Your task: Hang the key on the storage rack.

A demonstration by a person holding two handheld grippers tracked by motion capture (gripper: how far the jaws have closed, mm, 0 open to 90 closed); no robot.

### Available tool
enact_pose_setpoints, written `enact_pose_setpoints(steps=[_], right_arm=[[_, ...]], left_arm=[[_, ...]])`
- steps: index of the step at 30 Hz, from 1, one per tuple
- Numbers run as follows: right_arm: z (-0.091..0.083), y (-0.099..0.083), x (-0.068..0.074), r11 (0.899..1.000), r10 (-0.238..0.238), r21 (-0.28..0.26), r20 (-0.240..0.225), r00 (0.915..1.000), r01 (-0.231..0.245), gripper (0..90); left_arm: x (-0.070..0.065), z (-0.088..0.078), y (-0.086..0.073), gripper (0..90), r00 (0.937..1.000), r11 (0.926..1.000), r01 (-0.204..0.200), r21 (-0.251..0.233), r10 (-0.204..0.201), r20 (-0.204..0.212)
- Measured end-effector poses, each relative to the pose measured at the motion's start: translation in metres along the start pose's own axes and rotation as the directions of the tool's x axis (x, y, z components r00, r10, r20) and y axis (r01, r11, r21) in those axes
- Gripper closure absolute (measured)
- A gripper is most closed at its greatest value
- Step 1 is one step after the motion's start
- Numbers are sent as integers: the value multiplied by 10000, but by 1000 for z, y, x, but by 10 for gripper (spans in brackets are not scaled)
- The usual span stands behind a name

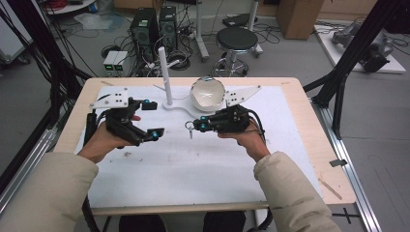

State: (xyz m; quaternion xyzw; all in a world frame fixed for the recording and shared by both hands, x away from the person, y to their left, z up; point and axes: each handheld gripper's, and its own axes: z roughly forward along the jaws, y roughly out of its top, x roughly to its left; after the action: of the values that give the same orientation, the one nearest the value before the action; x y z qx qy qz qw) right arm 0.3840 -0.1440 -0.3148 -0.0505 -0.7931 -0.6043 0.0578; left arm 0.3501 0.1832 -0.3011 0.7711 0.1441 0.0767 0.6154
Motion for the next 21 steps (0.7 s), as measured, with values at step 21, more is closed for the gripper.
enact_pose_setpoints(steps=[21], right_arm=[[4,2,3,9999,-167,-19,-297,9994,167,888]], left_arm=[[-6,37,8,273,9880,9992,-155,372,96,1540]])
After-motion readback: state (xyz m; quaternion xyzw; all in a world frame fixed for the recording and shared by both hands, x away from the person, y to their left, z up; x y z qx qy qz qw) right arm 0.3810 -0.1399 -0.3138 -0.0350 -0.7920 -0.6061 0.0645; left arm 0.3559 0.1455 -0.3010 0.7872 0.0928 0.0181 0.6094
